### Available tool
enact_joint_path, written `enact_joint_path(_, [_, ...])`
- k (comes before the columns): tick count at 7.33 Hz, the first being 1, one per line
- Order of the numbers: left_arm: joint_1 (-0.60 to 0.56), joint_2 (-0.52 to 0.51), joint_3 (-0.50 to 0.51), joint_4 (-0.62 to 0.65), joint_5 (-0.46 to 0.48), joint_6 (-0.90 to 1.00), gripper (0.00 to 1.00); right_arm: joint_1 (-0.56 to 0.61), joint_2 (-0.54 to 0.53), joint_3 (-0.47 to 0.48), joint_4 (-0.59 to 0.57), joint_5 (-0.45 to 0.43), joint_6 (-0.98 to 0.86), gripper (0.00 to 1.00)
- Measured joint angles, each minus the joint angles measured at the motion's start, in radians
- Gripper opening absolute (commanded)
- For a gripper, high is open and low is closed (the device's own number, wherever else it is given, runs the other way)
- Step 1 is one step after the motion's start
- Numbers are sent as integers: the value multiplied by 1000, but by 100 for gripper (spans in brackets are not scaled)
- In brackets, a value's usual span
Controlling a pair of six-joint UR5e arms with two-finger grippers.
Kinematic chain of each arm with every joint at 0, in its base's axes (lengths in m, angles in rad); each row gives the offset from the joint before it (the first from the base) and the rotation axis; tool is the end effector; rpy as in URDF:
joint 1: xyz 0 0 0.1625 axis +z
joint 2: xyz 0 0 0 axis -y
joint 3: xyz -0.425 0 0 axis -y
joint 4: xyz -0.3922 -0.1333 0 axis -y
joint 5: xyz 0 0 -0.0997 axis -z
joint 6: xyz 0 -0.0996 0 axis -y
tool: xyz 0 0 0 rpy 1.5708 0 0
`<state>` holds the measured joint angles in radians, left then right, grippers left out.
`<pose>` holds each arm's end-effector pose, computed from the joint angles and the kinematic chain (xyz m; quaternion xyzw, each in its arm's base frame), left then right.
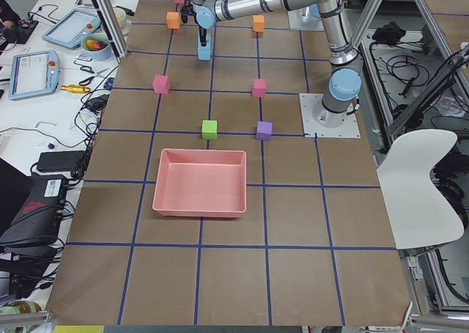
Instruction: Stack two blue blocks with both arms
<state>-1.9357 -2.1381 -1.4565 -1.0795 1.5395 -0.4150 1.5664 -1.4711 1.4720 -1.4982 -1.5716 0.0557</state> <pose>-0.3717 -0.5907 0.2536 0.0247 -0.9994 0.0118 0.0217 0.1309 -0.5272 0.4784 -0.0300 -0.9989 -0.0367 0.0013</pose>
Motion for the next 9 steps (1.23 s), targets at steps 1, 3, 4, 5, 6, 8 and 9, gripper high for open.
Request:
enact_joint_path(1, [-1,-4,-2,2,2,5,100,0,-2,3,0,-1,-1,100])
enact_joint_path(3, [-1,-9,5,5,2,10,100,1,-8,8,-1,-4,-1,100])
enact_joint_path(4, [5,7,24,5,2,10,100,0,-13,9,-1,-4,-1,100])
enact_joint_path(5, [22,31,59,-25,3,21,100,-2,-15,9,-1,-3,-1,100])
enact_joint_path(6, [61,68,103,-106,4,80,100,-2,-17,10,-1,-1,-1,100])
enact_joint_path(8, [204,170,157,-295,10,277,100,-3,-28,14,2,-2,-1,100])
enact_joint_path(9, [267,240,163,-393,13,364,100,-4,-35,20,5,-2,-1,100])
